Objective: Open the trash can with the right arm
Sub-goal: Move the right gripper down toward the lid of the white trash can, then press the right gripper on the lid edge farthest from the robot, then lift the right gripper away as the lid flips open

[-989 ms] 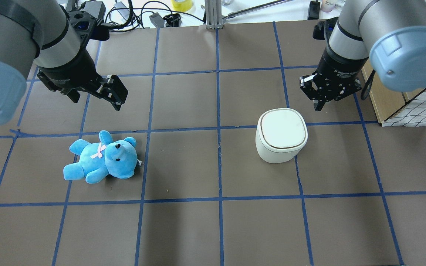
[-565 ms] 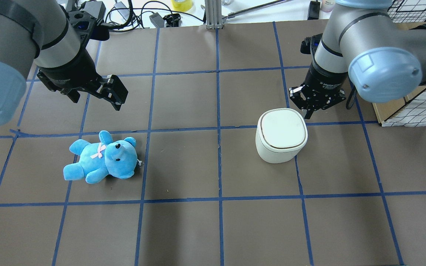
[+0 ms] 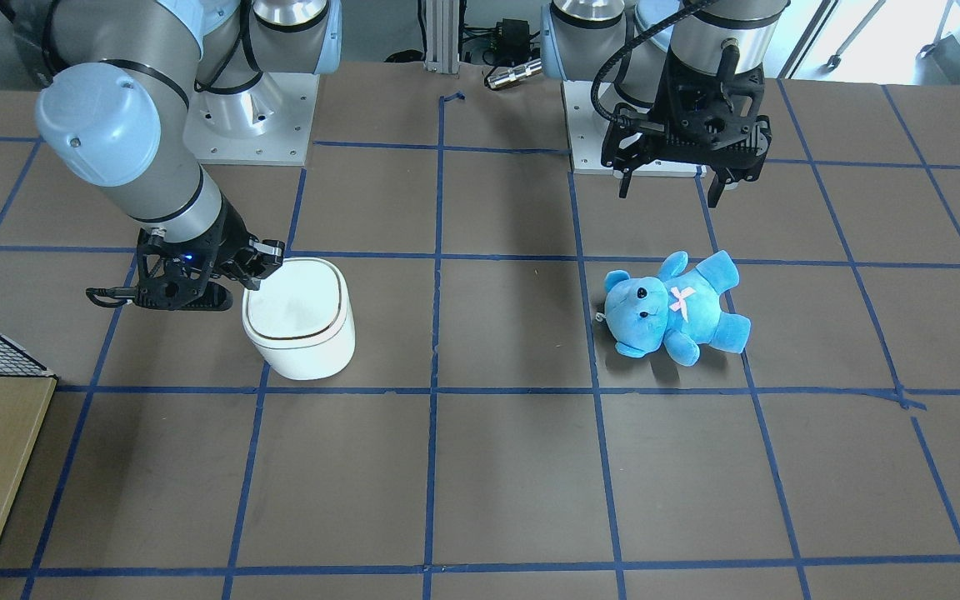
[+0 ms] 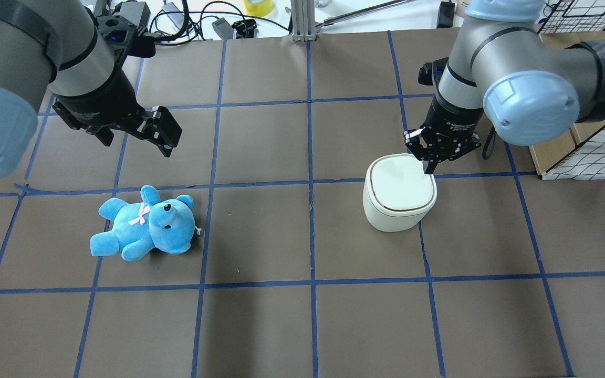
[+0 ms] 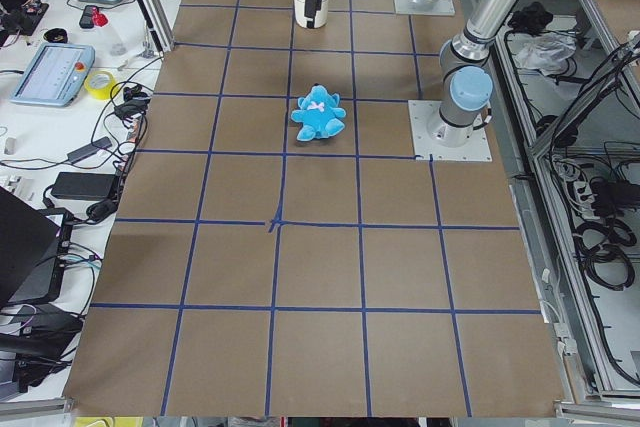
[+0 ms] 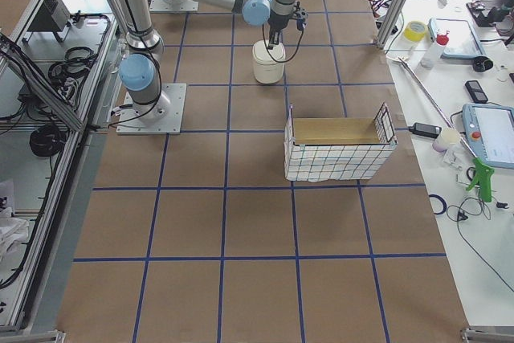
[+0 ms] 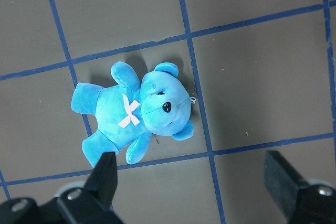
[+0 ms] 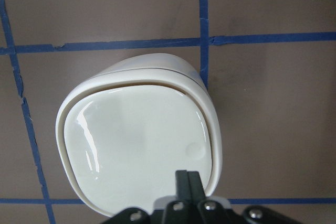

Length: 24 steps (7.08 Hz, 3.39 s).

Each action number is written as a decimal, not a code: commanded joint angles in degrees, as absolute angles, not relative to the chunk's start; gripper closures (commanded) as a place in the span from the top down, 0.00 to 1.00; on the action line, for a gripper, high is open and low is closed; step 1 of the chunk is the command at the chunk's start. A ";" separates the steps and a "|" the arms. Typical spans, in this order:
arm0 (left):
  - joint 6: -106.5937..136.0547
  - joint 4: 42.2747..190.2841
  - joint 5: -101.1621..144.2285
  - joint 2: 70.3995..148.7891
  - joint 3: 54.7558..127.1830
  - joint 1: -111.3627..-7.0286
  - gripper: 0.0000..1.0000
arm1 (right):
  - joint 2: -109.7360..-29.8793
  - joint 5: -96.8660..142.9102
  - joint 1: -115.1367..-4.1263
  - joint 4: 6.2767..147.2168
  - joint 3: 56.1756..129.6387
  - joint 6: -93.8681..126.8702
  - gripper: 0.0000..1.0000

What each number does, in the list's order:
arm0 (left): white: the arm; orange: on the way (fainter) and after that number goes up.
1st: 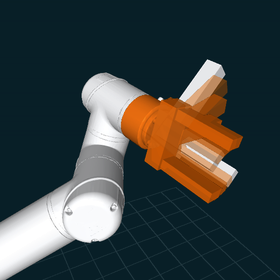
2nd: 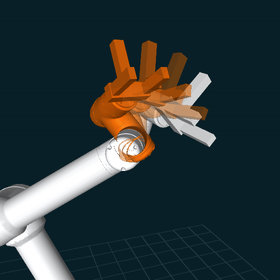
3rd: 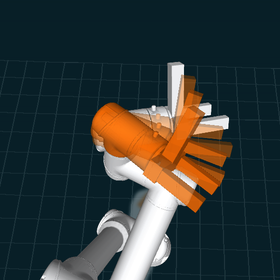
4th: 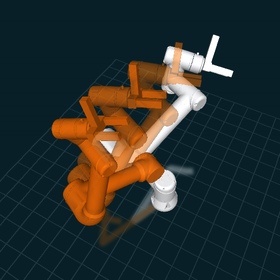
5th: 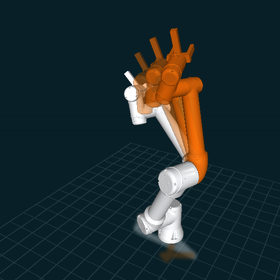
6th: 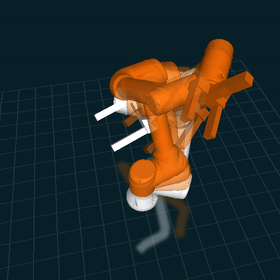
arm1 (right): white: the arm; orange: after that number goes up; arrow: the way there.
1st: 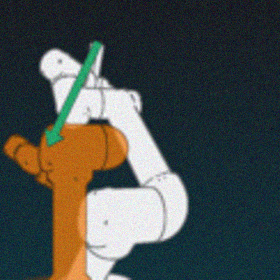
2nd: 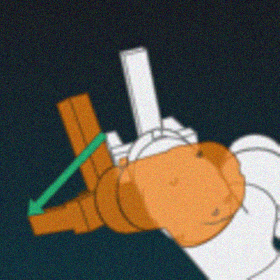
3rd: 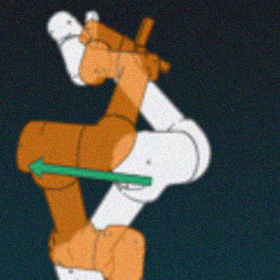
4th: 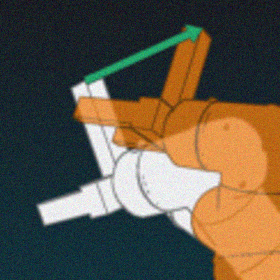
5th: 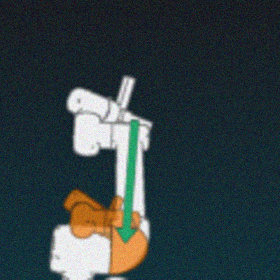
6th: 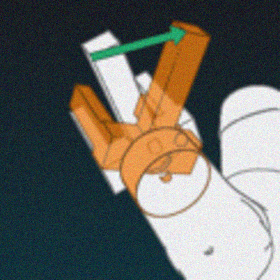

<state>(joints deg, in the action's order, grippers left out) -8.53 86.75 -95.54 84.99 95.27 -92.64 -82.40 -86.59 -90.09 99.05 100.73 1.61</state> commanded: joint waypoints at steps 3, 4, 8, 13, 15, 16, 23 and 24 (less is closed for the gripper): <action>-8.53 86.75 -95.54 84.99 95.27 -92.64 1.00 | -81.83 -86.66 -90.09 103.44 104.32 1.58 0.06; -8.53 86.75 -95.54 84.99 95.27 -92.64 1.00 | -81.83 -86.66 -90.09 103.53 104.50 1.58 0.06; -8.53 86.75 -95.54 84.99 95.27 -92.64 1.00 | -81.39 -86.66 -90.09 103.71 104.50 1.41 0.07; -8.53 86.75 -95.54 84.99 95.27 -92.64 1.00 | -80.60 -86.57 -90.09 103.80 104.50 1.41 0.08; -8.53 86.75 -95.54 84.99 95.27 -92.64 1.00 | -80.51 -86.57 -90.09 103.80 104.50 1.41 0.09; -8.53 86.75 -95.54 84.99 95.27 -92.64 1.00 | -80.51 -86.75 -90.09 103.89 104.33 1.41 0.09; -8.53 86.75 -95.54 84.99 95.27 -92.64 1.00 | -87.53 -87.71 -89.74 102.48 95.90 2.28 0.98; -8.53 86.75 -95.54 84.99 95.27 -92.64 1.00 | -88.58 -88.06 -89.65 99.96 94.84 2.29 1.00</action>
<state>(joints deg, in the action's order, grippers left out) -8.53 86.75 -95.54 84.99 95.27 -92.64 -87.32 -87.72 -89.79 101.92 96.34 2.26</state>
